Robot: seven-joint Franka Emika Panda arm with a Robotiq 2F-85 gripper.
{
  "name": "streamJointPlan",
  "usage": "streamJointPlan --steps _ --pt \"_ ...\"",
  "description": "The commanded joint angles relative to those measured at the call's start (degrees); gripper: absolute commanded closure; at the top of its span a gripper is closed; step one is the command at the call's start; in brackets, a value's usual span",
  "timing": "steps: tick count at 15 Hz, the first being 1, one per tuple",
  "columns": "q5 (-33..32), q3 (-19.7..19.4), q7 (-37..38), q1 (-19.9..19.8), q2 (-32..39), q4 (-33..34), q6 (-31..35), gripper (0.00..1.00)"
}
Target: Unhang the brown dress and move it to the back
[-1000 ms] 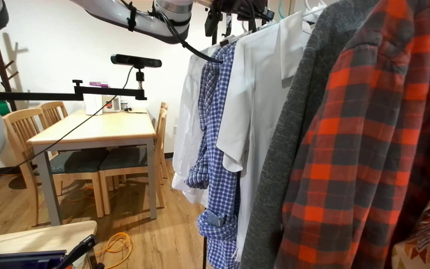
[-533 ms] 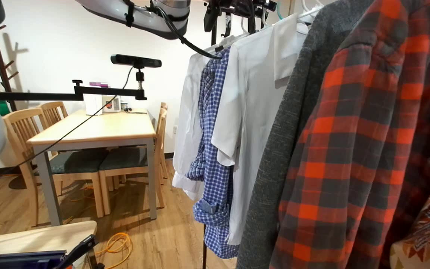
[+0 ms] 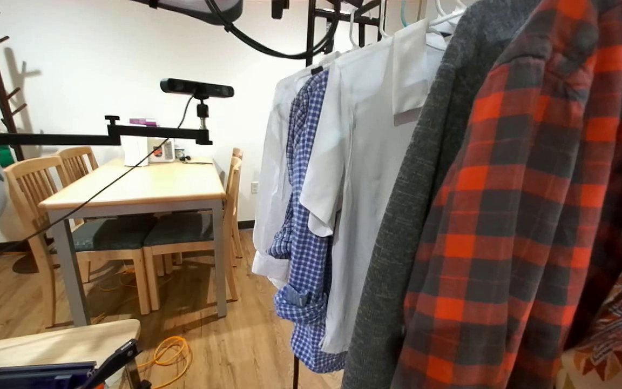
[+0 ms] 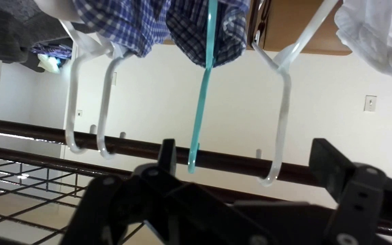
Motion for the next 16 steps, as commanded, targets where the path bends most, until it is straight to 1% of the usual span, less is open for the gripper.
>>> streamJointPlan --steps 1,4,8,10,11,12,13,14,16 --pt "-1.3 -7.2 -3.9 11.4 1.0 -4.2 -6.0 0.00" --pt "-2.5 -13.4 -4.4 20.6 -0.3 -8.5 -11.9 0.00" --pt "-6.9 -22.3 -3.0 29.3 -3.4 -12.2 -20.7 0.00" --pt "-10.6 -26.1 -3.0 30.9 -5.5 -13.0 -25.6 0.00" --pt "-12.5 -27.6 -3.2 31.6 -5.7 -13.3 -27.0 0.00" --pt "-13.9 -28.7 -2.5 32.1 -5.6 -13.5 -26.4 0.00" --pt "-13.8 -27.6 -0.7 32.7 -3.6 -11.8 -26.0 0.00" --pt "-14.5 -28.7 -0.8 33.1 -3.9 -12.1 -26.2 0.00" --pt "-14.9 -29.3 -0.8 33.3 -4.1 -12.5 -26.2 0.00"
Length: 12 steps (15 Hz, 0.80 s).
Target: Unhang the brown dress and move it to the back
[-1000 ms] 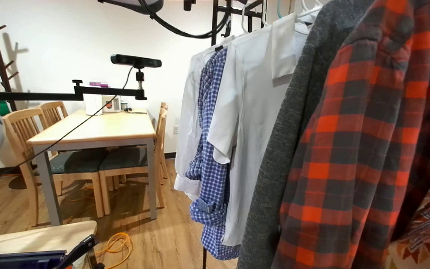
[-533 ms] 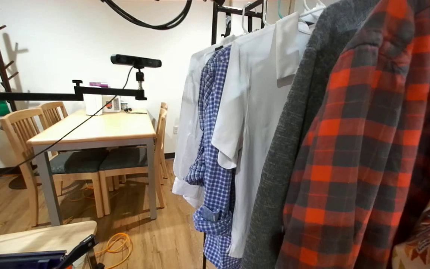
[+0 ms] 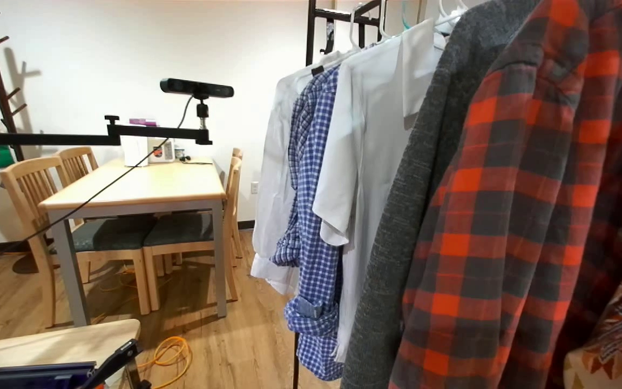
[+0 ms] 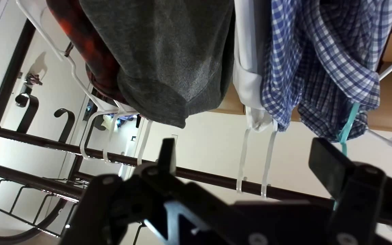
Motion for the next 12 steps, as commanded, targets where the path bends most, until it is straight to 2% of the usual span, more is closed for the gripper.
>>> streamJointPlan --steps 1,4,9,12 --pt "-2.5 -0.8 1.8 2.1 1.3 0.3 -0.5 0.00" --pt "0.0 -2.0 1.8 3.3 4.7 1.8 -4.1 0.00" --pt "1.1 -10.5 -1.5 9.9 7.5 0.2 -11.5 0.00" --pt "1.5 -15.9 -1.9 13.4 5.8 -0.9 -18.2 0.00"
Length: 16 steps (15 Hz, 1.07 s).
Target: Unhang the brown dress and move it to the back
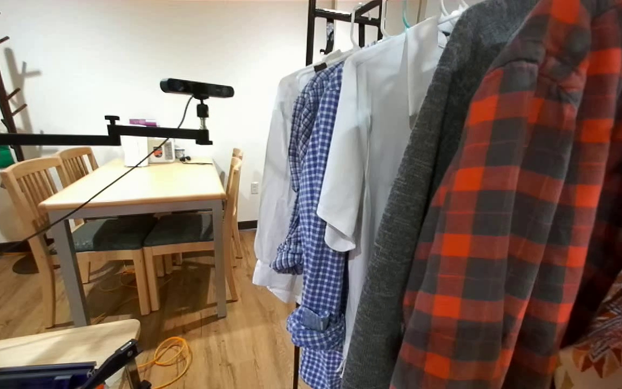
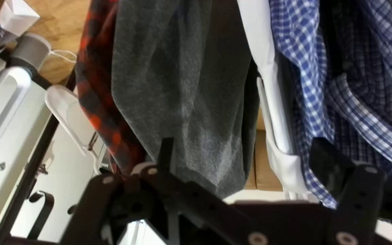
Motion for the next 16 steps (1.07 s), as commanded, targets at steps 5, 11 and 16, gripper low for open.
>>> streamJointPlan --steps 5,11,16 --pt "2.8 -9.4 -0.8 8.8 -7.5 -5.9 -10.7 0.00" --pt "3.4 -7.9 1.2 9.8 -17.3 -14.8 -13.2 0.00" --pt "2.9 -7.8 -0.4 9.2 -17.2 -14.6 -12.4 0.00"
